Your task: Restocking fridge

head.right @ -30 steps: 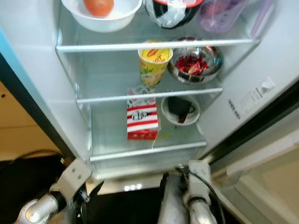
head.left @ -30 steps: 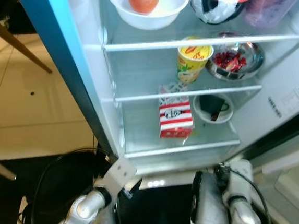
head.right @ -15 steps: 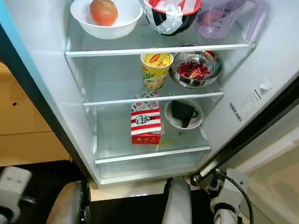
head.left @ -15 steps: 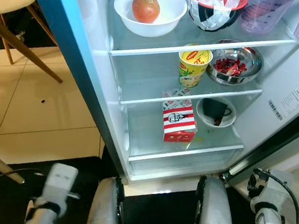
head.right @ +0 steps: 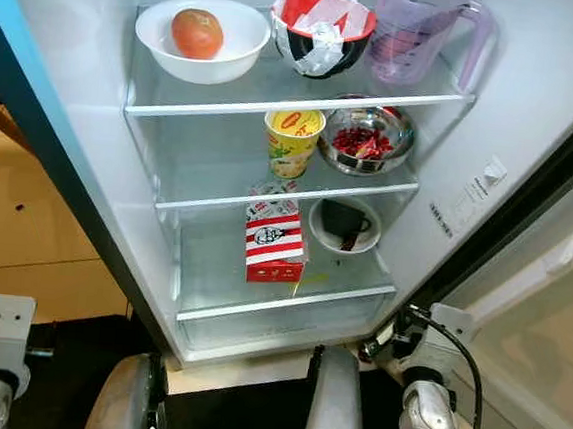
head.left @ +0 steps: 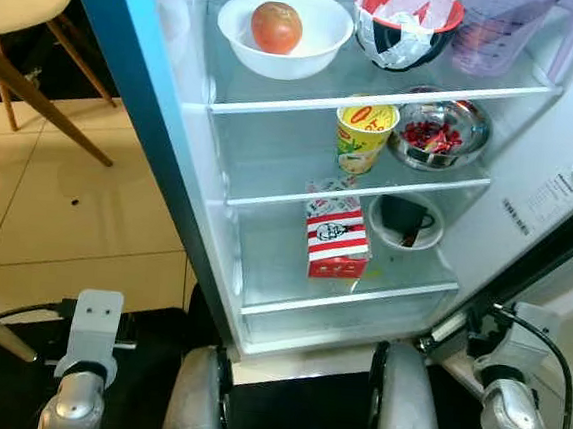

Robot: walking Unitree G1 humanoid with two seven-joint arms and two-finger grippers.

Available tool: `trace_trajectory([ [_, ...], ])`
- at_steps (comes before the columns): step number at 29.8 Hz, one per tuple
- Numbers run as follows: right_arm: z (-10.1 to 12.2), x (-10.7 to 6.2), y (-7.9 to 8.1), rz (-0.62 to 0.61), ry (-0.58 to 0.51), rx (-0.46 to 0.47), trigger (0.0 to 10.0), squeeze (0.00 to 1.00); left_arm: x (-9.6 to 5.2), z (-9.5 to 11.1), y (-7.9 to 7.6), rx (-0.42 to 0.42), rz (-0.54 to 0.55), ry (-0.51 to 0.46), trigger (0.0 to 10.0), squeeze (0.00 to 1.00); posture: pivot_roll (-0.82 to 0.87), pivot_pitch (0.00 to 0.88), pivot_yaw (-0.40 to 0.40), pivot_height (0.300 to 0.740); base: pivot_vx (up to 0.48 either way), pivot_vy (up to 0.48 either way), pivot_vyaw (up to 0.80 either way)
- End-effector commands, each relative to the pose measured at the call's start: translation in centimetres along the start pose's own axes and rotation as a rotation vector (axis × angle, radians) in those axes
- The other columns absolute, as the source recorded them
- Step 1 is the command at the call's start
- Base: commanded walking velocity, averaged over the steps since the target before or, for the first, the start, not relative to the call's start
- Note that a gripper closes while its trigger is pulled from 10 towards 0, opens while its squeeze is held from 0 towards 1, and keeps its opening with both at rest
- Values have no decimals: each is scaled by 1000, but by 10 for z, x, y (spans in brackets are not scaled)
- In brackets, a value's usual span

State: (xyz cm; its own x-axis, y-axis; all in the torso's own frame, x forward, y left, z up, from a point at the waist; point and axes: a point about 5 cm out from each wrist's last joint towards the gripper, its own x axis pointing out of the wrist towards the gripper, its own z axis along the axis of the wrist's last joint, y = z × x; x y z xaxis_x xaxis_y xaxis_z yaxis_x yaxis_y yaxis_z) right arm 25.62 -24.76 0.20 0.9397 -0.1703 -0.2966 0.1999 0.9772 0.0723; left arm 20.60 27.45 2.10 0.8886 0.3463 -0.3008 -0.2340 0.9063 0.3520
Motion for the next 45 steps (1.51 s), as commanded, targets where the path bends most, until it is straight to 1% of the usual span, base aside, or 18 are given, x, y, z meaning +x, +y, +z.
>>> trace_trajectory([
  [1, -5, -3, 2, 21, 17, 22, 10000, 0, -5, -11, -4, -1, 1, 40, 10000, 0, 1, 128, -5, 537, 0, 0, 0],
  [2, -5, -3, 2, 21, 17, 22, 10000, 0, -5, -11, -4, -1, 1, 40, 10000, 0, 1, 128, -5, 537, 0, 0, 0],
  [3, -7, -4, 6, 69, 26, 31, 10000, 0, -4, -11, -5, -4, 3, 39, 10000, 0, 1, 129, -7, 542, 0, 0, 0],
  [5, -8, -5, 10, 122, 35, 40, 10000, 0, -3, -12, -7, -10, 5, 38, 10000, 0, 0, 130, -10, 552, 0, 0, 0],
  [12, -9, -7, 10, 162, 45, 52, 10000, 0, -1, -13, -9, -12, 7, 42, 10000, 0, 0, 129, -13, 582, 0, 0, 0],
  [20, -15, -11, 9, 182, 71, 55, 10000, 0, 0, -13, -11, -13, 8, 42, 10000, 0, -4, 128, -15, 607, 0, 0, 0],
  [27, -21, -14, 6, 177, 96, 56, 10000, 0, 1, -14, -12, -10, 4, 39, 10000, 0, -5, 128, -12, 642, 0, 0, 0],
  [34, -23, -15, 5, 174, 103, 57, 10000, 0, 2, -13, -12, -8, 3, 37, 10000, 0, -5, 126, -10, 657, 0, 0, 0],
  [37, -25, -16, 5, 170, 112, 58, 10000, 0, 3, -13, -12, -5, 1, 34, 10000, 0, -5, 123, -7, 677, 0, 0, 0],
  [45, -25, -16, 4, 164, 113, 60, 10000, 0, 3, -13, -12, -3, 0, 32, 10000, 0, -5, 119, -5, 707, 0, 0, 0],
])
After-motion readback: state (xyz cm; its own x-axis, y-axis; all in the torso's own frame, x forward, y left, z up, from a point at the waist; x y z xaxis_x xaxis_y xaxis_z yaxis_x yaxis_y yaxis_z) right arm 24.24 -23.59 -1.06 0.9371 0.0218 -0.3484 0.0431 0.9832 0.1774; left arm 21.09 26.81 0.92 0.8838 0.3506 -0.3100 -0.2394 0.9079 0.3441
